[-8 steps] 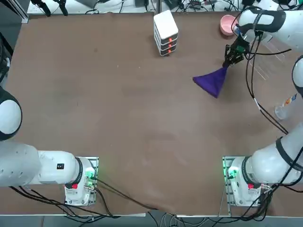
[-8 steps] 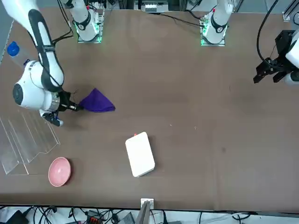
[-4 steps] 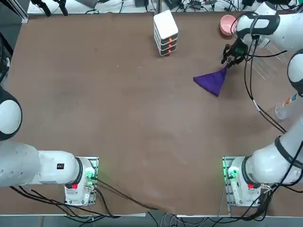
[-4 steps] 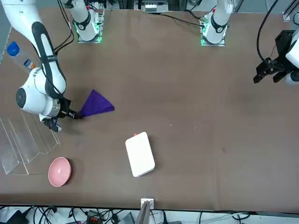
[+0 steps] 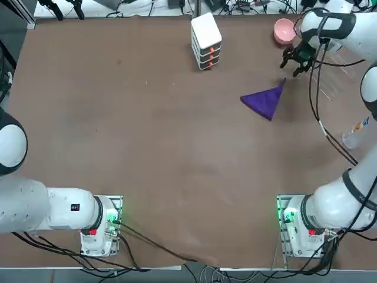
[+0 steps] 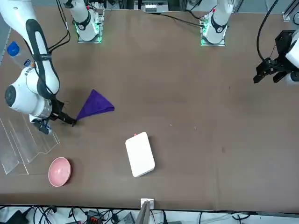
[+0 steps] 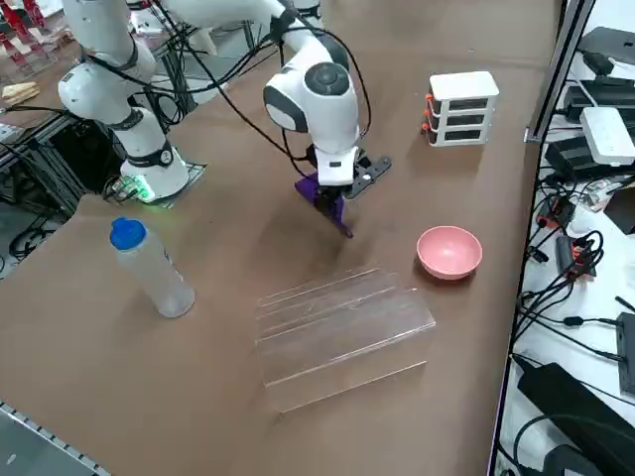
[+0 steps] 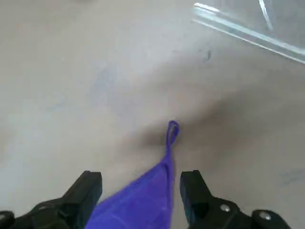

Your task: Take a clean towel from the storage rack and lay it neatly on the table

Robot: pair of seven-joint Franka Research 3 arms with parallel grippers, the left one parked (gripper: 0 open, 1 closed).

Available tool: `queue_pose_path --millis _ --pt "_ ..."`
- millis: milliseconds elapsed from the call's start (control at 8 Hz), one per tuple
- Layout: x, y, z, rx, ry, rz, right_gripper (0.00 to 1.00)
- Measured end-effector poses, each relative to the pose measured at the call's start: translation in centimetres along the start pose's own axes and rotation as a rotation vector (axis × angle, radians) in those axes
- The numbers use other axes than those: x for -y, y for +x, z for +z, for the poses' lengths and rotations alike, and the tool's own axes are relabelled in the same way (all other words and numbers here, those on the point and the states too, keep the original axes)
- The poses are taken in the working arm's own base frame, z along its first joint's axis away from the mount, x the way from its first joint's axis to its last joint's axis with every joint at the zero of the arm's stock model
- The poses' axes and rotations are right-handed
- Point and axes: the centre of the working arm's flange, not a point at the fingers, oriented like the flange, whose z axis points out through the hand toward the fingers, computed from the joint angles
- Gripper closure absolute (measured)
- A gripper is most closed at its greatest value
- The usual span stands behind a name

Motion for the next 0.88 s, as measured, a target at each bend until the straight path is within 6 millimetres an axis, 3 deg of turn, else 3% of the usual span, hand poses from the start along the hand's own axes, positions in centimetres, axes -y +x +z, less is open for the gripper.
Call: queue_pose_path --millis 250,500,875 --pt "0.8 -0.5 -0.2 -0.007 0.0 0.104 0.03" --pt "0.1 -1.6 2.4 0.004 -0.046 0.084 0.39" --pt "-0.1 -2.4 5.0 0.02 -0.103 -0.015 0.44"
